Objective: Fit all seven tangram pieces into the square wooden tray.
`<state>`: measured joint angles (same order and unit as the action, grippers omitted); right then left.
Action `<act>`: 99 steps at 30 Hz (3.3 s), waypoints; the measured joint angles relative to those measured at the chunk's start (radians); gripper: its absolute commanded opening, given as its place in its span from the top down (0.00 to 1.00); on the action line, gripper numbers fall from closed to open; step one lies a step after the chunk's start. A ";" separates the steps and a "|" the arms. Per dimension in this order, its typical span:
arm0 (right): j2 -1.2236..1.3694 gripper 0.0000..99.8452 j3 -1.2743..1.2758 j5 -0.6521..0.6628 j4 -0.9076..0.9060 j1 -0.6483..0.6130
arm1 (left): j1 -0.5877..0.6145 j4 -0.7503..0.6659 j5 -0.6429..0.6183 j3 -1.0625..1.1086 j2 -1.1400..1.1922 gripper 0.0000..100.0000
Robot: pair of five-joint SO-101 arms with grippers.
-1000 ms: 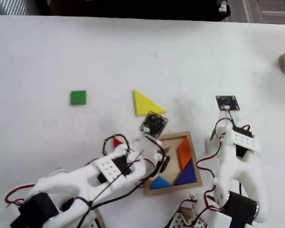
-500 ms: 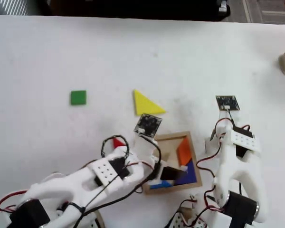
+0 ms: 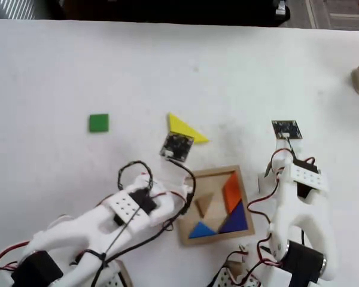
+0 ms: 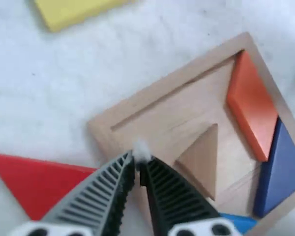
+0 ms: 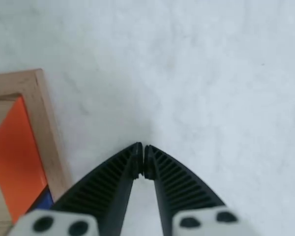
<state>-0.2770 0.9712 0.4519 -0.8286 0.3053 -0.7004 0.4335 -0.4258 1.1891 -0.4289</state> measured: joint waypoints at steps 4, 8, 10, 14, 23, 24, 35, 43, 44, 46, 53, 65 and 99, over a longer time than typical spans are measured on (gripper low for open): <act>0.000 0.98 0.000 0.000 0.000 0.000 | -0.078 0.000 0.000 0.014 0.000 0.98; 0.000 0.98 0.000 0.000 0.000 0.000 | -0.138 0.000 0.002 0.015 0.000 0.98; 0.000 0.98 0.000 0.000 0.000 0.000 | -0.152 0.000 0.002 0.015 0.000 0.98; 0.000 0.98 0.000 0.000 0.000 0.000 | -0.153 -0.008 -0.006 0.015 0.000 0.98; 0.000 0.98 0.000 0.000 0.000 0.000 | -0.153 -0.008 -0.075 -0.049 0.144 0.98; 0.000 0.98 0.000 0.000 0.000 0.000 | -0.153 0.000 -0.075 -0.069 0.160 0.98; 0.000 0.98 0.000 0.000 0.000 0.000 | -0.247 -0.008 -0.075 -0.143 0.218 0.98; 0.000 0.98 0.000 0.000 0.000 0.000 | -0.267 -0.014 -0.081 -0.181 0.219 0.98; 0.000 0.98 0.000 0.000 0.000 0.000 | -0.267 -0.015 -0.081 -0.181 0.219 0.98; 0.000 0.98 0.000 0.000 0.000 0.000 | -0.222 -0.015 -0.081 -0.181 0.216 0.98; 0.000 0.98 0.000 0.000 0.000 0.000 | -0.002 -0.015 -0.084 -0.180 0.172 0.98; 0.000 0.98 0.000 0.000 0.000 0.003 | -0.046 0.087 -0.061 -0.287 0.345 0.98; 0.000 0.98 0.000 0.000 0.000 0.008 | -0.124 0.132 -0.035 -0.473 0.499 0.98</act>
<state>-0.2770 0.9712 0.4519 -0.8286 0.3130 -0.8247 0.5654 -0.4611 0.7165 0.0698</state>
